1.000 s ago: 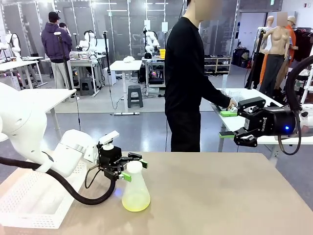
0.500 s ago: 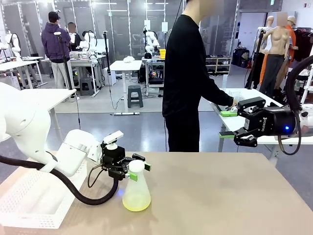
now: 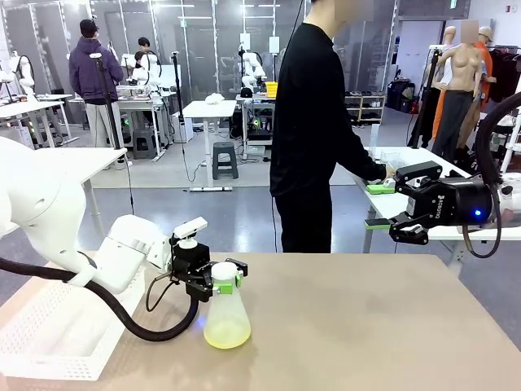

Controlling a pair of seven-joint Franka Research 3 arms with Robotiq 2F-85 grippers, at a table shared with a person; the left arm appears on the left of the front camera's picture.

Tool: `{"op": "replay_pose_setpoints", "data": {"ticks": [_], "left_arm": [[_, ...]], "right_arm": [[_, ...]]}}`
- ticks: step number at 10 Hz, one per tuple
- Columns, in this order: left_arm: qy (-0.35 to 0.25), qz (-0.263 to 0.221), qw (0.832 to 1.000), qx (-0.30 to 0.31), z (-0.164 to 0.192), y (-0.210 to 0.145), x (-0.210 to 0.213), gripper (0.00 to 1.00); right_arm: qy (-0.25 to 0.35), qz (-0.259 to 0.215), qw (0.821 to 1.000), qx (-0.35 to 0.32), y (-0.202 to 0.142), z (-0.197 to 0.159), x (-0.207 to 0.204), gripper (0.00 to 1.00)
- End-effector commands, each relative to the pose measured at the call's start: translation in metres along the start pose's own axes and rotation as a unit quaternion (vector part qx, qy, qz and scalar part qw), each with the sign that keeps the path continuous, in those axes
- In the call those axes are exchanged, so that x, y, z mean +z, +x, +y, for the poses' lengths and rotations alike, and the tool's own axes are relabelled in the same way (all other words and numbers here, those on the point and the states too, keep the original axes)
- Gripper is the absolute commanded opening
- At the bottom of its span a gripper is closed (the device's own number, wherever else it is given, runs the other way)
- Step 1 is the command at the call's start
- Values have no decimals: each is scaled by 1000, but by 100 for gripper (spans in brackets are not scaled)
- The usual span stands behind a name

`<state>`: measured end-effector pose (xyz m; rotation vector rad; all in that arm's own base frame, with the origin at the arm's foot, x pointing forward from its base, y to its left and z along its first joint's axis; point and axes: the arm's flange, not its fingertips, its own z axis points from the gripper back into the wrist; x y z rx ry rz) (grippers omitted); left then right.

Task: Prepare the solutions needed for the experiment.
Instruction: When the human places the Big flask in the center of the table, pick up the Big flask and place it in the left Organizing basket.

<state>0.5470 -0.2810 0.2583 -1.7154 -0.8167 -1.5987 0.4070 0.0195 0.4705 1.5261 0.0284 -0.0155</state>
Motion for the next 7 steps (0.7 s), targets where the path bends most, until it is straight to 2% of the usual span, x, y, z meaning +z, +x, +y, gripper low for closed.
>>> {"op": "replay_pose_setpoints", "data": {"ticks": [1, 3, 4, 5, 6, 7], "left_arm": [[-22, 11, 1000, 6, -2, -3, -2, 0], [-21, 8, 1000, 13, -1, -5, -4, 0], [-19, 15, 1000, 12, -1, -5, -4, 5], [-18, 19, 1000, 12, -1, -4, -5, 5], [-17, 29, 999, 15, -2, -2, -6, 0], [-18, 33, 999, 11, -4, 5, -8, 4]], "right_arm": [[2, 2, 1000, 1, -1, 0, 0, 63], [2, 2, 1000, 1, -1, 0, 0, 63], [2, 2, 1000, 1, -1, 0, 0, 63], [2, 2, 1000, 1, -1, 0, 0, 63], [2, 2, 1000, 1, -1, 0, 0, 63], [2, 2, 1000, 1, -1, 0, 0, 63]]}}
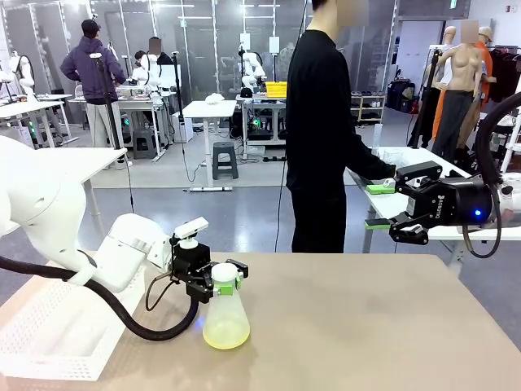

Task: Prepare the solutions needed for the experiment.
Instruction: When the human places the Big flask in the center of the table, pick up the Big flask and place it in the left Organizing basket.

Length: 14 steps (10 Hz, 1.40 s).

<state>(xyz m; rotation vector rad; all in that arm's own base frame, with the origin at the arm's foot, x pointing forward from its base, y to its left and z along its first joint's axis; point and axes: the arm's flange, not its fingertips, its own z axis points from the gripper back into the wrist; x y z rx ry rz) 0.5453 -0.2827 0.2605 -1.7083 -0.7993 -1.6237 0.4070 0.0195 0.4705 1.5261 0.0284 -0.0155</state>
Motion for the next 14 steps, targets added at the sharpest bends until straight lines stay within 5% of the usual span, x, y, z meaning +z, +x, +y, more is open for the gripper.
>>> {"op": "replay_pose_setpoints", "data": {"ticks": [1, 8, 11, 14], "left_arm": [[-11, 3, 1000, -1, -8, 16, -6, 0], [-19, 42, 999, -9, -50, 152, 32, 0], [44, 59, 997, -37, -103, 208, 90, 0], [140, 70, 987, -42, -183, 227, 164, 0]], "right_arm": [[2, 2, 1000, 1, -1, 0, 0, 63], [2, 2, 1000, 1, -1, 0, 0, 63], [2, 2, 1000, 1, -1, 0, 0, 63], [2, 2, 1000, 1, -1, 0, 0, 63]]}}
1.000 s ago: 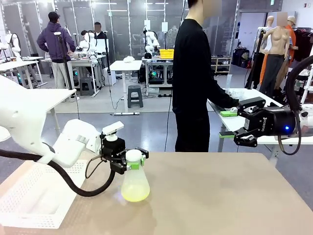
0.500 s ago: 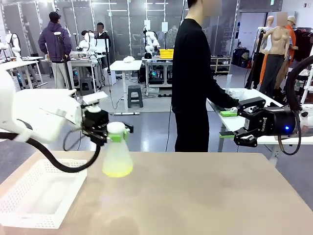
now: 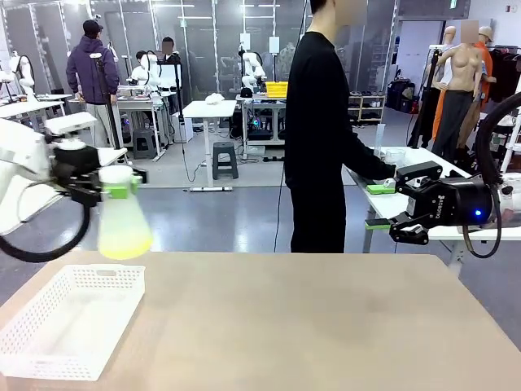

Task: Prepare the solutions needed for the experiment.
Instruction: When the human places the Big flask in the center of the table, pick up the Big flask and place it in the left Organizing basket.

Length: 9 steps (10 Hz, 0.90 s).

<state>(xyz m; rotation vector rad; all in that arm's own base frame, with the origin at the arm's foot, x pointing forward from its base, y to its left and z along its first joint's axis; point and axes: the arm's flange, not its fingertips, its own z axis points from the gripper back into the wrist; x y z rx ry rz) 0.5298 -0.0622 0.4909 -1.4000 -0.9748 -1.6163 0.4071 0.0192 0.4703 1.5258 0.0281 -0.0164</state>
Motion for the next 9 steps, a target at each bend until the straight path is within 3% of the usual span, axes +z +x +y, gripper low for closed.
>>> {"op": "replay_pose_setpoints", "data": {"ticks": [1, 4, 6, 9], "left_arm": [[59, 12, 998, 4, -47, -3, 42, 0], [135, -1, 991, -4, -102, -31, 114, 0], [149, -36, 988, -12, -119, -60, 130, 0], [161, -50, 986, -9, -123, -106, 128, 0]], "right_arm": [[2, 3, 1000, 1, -1, 1, 0, 63], [2, 3, 1000, 1, -1, 1, 0, 63], [2, 3, 1000, 1, -1, 1, 0, 63], [2, 3, 1000, 1, -1, 1, 0, 63]]}}
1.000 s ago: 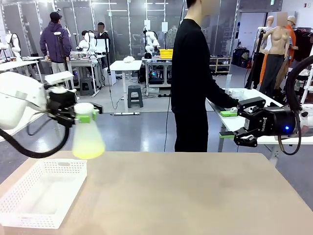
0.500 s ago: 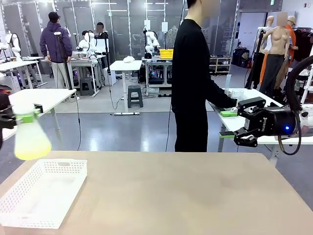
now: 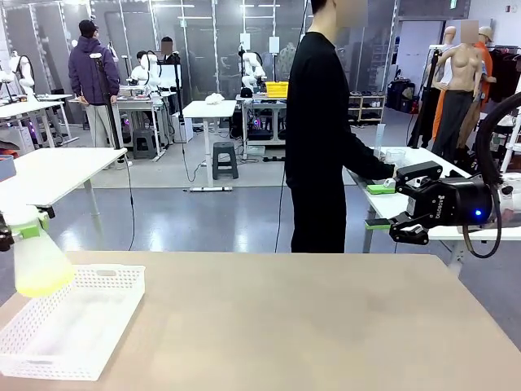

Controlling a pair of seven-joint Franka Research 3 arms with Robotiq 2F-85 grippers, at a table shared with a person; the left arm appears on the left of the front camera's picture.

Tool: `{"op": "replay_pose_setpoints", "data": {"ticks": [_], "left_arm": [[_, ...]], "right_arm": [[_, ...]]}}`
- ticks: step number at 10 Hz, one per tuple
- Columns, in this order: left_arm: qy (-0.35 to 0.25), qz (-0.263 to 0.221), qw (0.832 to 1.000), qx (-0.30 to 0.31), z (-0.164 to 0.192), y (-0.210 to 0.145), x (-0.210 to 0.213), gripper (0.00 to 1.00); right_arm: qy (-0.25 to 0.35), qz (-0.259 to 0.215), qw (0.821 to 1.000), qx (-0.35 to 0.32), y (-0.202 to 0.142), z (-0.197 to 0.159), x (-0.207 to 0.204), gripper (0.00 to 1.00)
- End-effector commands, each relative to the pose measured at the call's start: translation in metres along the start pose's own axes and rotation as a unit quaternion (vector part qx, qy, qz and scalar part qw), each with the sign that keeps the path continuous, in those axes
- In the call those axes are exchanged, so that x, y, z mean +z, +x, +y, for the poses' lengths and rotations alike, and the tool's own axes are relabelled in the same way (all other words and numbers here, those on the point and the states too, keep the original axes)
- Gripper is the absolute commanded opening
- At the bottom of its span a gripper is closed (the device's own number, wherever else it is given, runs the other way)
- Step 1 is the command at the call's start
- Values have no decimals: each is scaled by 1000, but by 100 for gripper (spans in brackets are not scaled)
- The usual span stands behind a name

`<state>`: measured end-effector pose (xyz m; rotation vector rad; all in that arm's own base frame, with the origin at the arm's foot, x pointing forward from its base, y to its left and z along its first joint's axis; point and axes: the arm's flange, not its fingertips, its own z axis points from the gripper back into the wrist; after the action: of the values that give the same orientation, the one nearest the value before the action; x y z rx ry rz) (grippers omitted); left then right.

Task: Prepare the solutions needed for the experiment.
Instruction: When the human places the Big flask in the center of the table, pick up the Big flask and place it in the left Organizing basket.

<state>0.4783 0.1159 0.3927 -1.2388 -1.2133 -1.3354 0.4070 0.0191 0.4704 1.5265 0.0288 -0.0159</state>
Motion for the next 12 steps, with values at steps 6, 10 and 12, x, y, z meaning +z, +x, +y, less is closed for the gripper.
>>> {"op": "replay_pose_setpoints", "data": {"ticks": [6, 10, 12], "left_arm": [[-25, -4, 1000, 2, 6, -62, -26, 0], [-30, 19, 999, -1, 15, -92, -32, 0], [-39, 23, 999, 6, 18, -108, -34, 0]], "right_arm": [[2, 2, 1000, 1, -1, 1, 0, 63], [2, 2, 1000, 1, -1, 1, 0, 63], [2, 2, 1000, 1, -1, 1, 0, 63]]}}
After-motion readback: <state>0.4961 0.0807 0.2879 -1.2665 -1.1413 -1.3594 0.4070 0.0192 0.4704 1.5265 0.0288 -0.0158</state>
